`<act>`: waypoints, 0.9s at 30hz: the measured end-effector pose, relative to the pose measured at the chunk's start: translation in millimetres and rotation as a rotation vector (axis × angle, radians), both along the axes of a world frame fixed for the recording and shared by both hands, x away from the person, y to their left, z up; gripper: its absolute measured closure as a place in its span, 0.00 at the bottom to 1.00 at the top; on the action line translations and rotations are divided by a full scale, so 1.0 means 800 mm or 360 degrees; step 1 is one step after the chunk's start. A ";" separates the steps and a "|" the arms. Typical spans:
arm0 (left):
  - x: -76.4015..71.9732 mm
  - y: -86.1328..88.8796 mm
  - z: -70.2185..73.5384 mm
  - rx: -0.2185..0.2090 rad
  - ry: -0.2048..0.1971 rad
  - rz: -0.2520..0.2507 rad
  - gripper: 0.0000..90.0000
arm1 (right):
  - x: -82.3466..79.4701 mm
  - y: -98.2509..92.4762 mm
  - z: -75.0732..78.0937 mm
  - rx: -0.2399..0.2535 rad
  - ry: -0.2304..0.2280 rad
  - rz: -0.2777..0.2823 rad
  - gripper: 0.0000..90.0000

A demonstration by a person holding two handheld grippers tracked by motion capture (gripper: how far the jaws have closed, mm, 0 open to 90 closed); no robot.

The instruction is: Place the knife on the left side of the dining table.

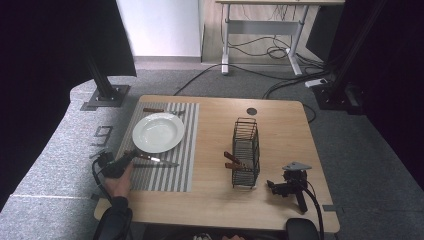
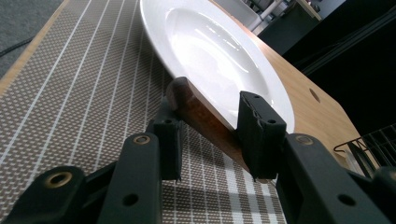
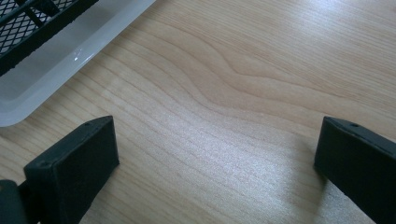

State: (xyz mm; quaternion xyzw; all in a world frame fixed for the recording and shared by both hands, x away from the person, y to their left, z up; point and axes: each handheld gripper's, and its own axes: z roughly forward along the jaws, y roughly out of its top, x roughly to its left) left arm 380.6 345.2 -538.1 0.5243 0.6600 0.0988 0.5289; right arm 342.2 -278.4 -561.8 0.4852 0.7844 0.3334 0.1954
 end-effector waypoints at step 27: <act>0.013 0.014 -0.017 0.0134 0.0099 -0.0066 0.56 | 0.000 0.000 0.000 0.0000 0.0000 0.0000 0.00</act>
